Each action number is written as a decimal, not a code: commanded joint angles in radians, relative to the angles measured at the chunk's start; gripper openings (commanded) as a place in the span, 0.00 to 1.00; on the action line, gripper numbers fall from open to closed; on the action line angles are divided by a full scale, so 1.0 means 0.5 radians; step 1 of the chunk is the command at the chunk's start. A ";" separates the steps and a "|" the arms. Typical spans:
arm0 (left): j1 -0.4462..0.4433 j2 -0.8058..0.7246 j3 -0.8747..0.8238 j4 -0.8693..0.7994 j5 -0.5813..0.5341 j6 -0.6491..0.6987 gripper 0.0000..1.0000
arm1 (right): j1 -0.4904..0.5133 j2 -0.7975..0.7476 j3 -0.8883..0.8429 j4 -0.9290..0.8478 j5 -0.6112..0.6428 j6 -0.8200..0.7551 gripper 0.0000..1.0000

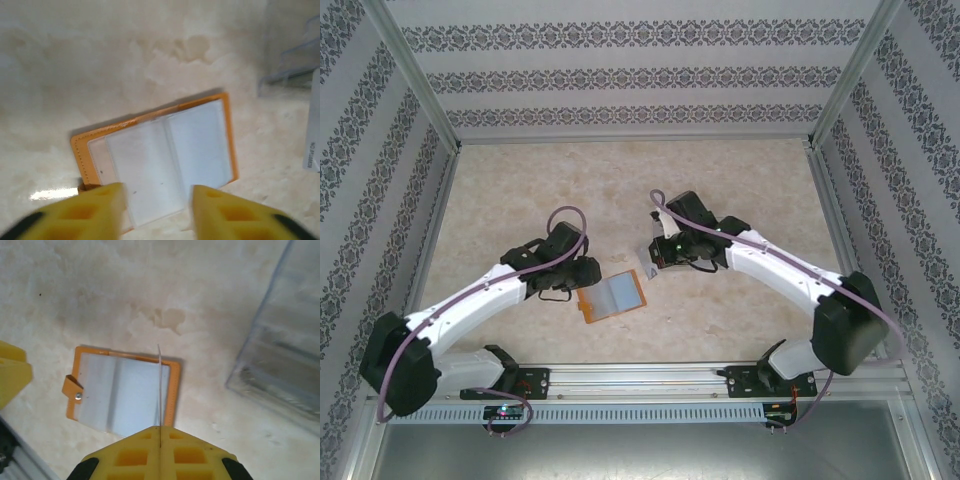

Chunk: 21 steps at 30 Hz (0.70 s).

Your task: Take the credit cards out of the card holder

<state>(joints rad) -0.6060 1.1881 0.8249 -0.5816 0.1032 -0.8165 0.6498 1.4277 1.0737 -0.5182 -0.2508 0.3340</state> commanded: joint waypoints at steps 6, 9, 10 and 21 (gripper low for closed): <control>0.032 -0.411 0.037 -0.056 -0.255 0.027 1.00 | 0.038 -0.330 0.076 -0.309 0.498 -1.017 0.00; 0.032 -0.530 0.022 -0.046 -0.310 0.043 1.00 | 0.058 -0.394 0.031 -0.356 0.667 -1.386 0.00; 0.034 -0.575 0.016 -0.056 -0.329 0.050 1.00 | 0.061 -0.398 0.028 -0.394 0.715 -1.503 0.00; 0.033 -0.836 -0.142 -0.059 -0.409 0.072 1.00 | 0.106 -0.395 -0.315 -0.318 1.143 -2.301 0.00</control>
<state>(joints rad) -0.5999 0.7902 0.7746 -0.5930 -0.0727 -0.7994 0.6983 1.2350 0.9585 -0.6834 0.2417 -0.6651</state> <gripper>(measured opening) 0.996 0.065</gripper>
